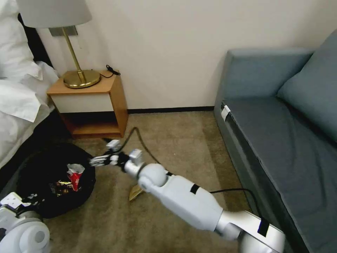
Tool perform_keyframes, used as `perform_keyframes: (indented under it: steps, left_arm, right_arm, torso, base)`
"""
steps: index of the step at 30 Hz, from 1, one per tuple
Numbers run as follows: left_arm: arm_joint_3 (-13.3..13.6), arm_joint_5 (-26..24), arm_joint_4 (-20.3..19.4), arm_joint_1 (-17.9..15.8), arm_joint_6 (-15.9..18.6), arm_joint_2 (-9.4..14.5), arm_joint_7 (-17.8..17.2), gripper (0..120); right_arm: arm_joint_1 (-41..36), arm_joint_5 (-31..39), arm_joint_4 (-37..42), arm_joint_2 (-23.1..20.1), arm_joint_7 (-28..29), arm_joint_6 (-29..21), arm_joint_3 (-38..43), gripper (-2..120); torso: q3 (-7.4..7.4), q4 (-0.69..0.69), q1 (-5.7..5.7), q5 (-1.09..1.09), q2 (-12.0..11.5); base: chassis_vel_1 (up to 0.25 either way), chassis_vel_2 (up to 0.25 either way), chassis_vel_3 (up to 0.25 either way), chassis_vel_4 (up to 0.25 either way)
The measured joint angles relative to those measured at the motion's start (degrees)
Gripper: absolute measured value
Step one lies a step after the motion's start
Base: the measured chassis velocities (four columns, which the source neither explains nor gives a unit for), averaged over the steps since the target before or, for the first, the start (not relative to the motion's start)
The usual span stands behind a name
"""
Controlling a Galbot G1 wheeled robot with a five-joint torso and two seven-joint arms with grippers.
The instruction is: Pick up the trash bin, then pick up the garbage on the floor and place it into the trash bin.
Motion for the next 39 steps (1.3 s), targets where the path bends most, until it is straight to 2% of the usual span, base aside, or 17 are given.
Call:
perform_keyframes:
  steps: [9,39]
  left_arm:
    - [0.4,0.3,-0.7,0.5,0.0,-0.4,0.0,0]
    - [0.3,0.4,-0.6,0.3,-0.1,-0.7,-0.1,0]
  right_arm:
    - [-1.4,-3.9,-7.4,0.6,-1.8,2.4,3.2,100]
    - [-3.4,-6.9,-7.2,0.5,-3.2,2.2,-0.1,100]
  torso:
    - [0.00,0.01,0.00,0.00,0.0]
    - [0.00,0.02,0.00,0.00,0.0]
  base:
    - [0.000,0.000,0.000,0.000]
    - [0.000,0.000,0.000,0.000]
